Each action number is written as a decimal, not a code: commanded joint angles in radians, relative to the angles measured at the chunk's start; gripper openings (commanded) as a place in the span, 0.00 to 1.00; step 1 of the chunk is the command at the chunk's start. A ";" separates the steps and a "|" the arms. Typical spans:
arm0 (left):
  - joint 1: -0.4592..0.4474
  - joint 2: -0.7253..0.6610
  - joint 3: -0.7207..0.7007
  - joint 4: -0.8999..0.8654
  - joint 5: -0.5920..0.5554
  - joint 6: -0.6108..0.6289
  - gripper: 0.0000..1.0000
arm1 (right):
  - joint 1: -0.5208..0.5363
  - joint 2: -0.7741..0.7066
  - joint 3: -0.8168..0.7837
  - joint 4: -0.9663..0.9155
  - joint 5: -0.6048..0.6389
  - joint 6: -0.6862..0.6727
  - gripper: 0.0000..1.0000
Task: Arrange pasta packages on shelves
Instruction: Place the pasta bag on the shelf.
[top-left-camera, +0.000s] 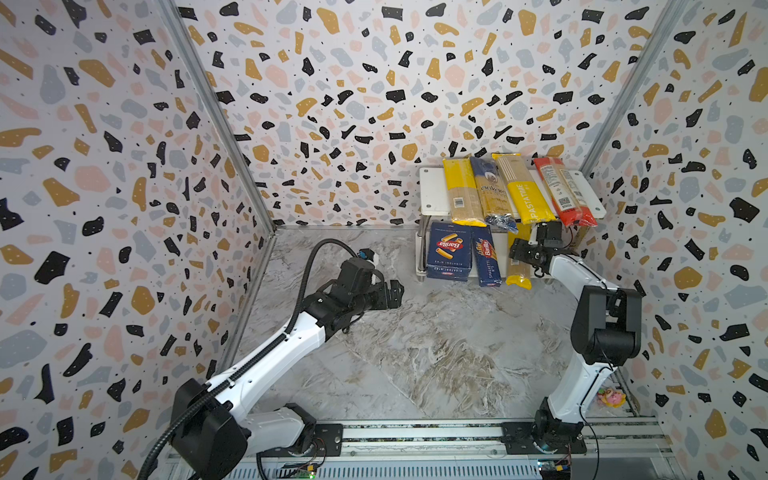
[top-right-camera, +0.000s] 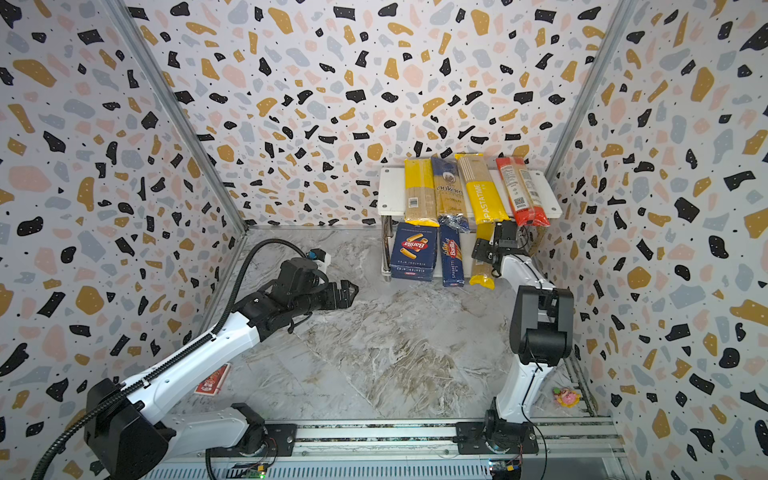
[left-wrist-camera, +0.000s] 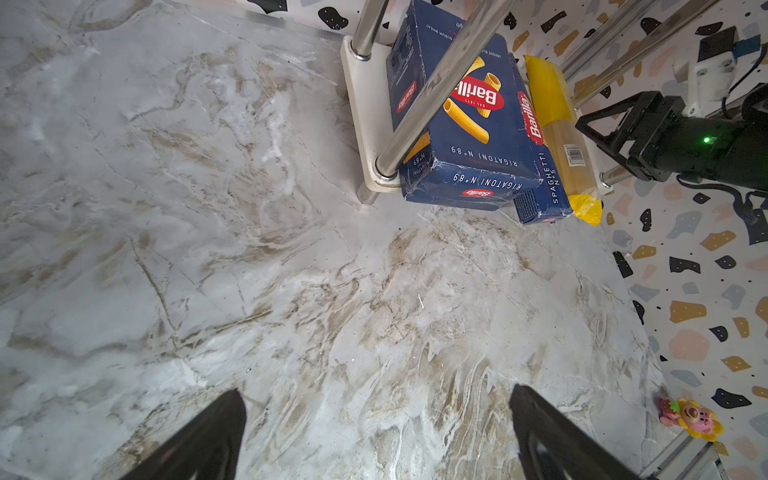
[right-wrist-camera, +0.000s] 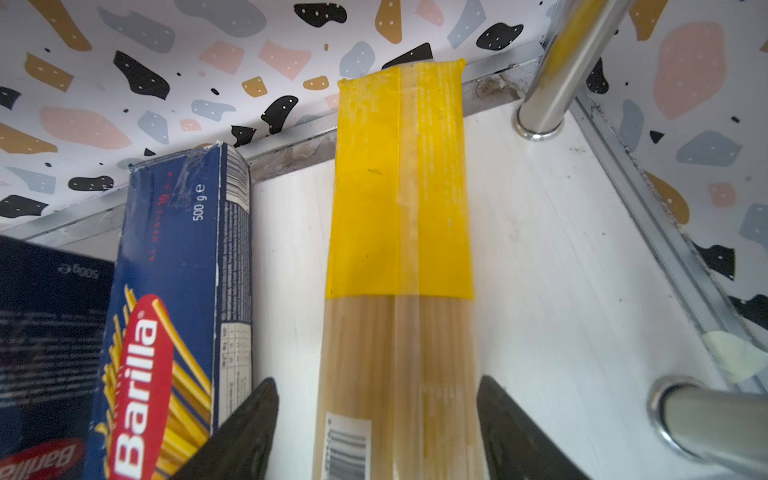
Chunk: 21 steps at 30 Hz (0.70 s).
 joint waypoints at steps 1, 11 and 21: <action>0.005 -0.047 -0.029 0.017 -0.054 0.002 0.99 | -0.003 -0.128 -0.060 -0.028 -0.017 0.003 0.77; 0.003 -0.160 -0.177 0.030 -0.455 -0.020 0.99 | 0.015 -0.472 -0.377 -0.062 -0.083 0.041 0.87; -0.070 -0.468 -0.501 0.410 -0.792 0.102 1.00 | 0.264 -0.858 -0.690 0.041 0.137 0.048 0.99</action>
